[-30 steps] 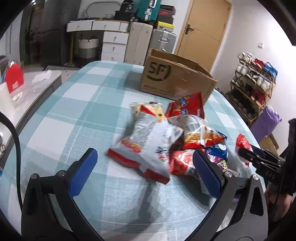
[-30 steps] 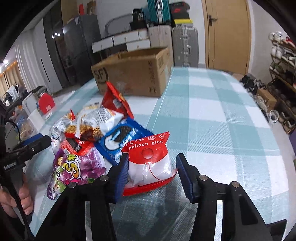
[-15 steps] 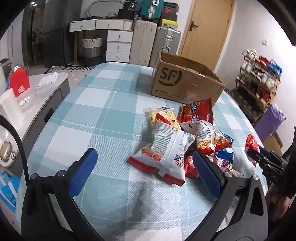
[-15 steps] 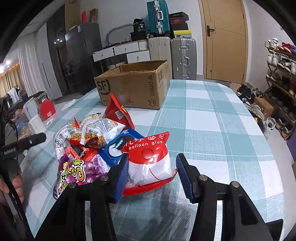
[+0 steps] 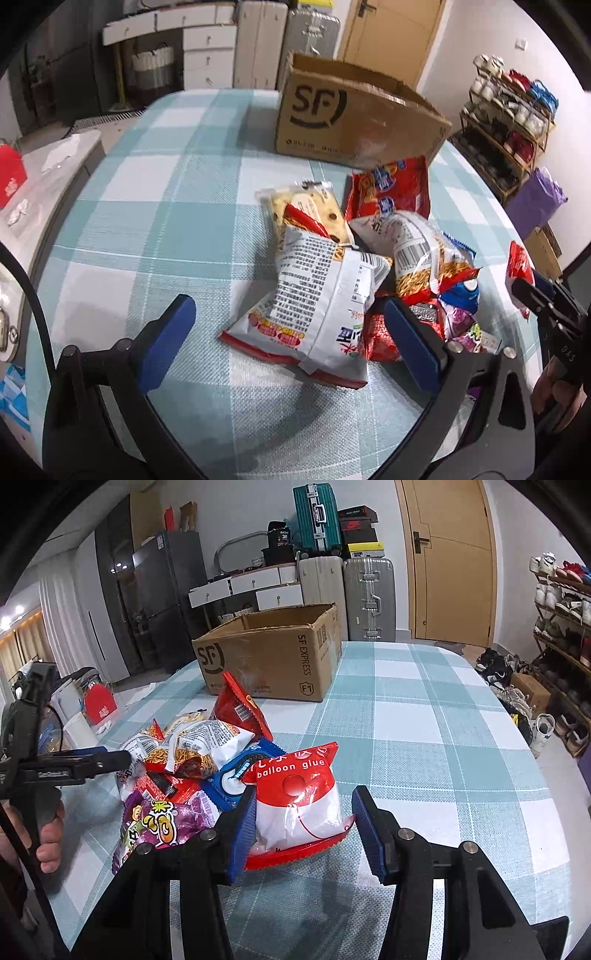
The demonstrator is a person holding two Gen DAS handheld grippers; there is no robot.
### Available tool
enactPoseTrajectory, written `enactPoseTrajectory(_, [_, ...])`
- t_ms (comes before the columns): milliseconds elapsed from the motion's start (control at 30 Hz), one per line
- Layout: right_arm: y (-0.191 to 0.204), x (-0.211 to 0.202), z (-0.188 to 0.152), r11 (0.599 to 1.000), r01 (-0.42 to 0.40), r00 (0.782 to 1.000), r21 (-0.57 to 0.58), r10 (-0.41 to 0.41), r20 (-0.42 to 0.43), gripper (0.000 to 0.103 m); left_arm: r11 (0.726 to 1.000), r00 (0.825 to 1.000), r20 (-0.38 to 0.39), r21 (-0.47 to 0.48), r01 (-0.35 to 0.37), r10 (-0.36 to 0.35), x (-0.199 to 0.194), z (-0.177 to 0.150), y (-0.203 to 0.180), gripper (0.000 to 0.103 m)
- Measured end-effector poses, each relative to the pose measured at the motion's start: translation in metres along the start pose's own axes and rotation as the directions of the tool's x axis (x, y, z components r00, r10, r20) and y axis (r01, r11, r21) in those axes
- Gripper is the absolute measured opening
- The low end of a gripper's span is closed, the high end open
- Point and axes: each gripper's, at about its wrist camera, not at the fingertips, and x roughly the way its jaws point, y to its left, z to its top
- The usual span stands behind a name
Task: Organize snacks
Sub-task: 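Grasp the balloon glue pack with right tool while left grasps white chip bag, then lift both held packs and carry them over the cardboard box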
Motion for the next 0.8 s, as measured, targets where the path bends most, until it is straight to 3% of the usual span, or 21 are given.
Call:
enactPoseTrajectory(167, [-0.001,0.001,0.0,1.0,-0.008,1.0,0.008,0.008,-0.003,0.052,0.999,0.997,-0.061,0.025,0.038,-0.037,0.015,0.004,-0.002,0.064])
enactPoseTrajectory(233, [-0.001,0.001,0.0,1.0,-0.01,1.0,0.008,0.01,-0.002,0.052,0.998,0.998,-0.059,0.038,0.041,-0.038,0.015,0.004,-0.005,0.061])
enactPoseTrajectory(300, [-0.001,0.001,0.0,1.0,-0.012,1.0,0.008,0.012,-0.004,0.052,0.997,0.997,-0.053,0.045,0.059,-0.057,0.014,0.003,-0.005,0.05])
enactPoseTrajectory(800, [0.0,0.001,-0.001,1.0,-0.019,1.0,0.018,0.019,-0.003,0.053,0.998,1.0,0.027,0.061,0.009,-0.011,-0.035,-0.016,-0.003,0.046])
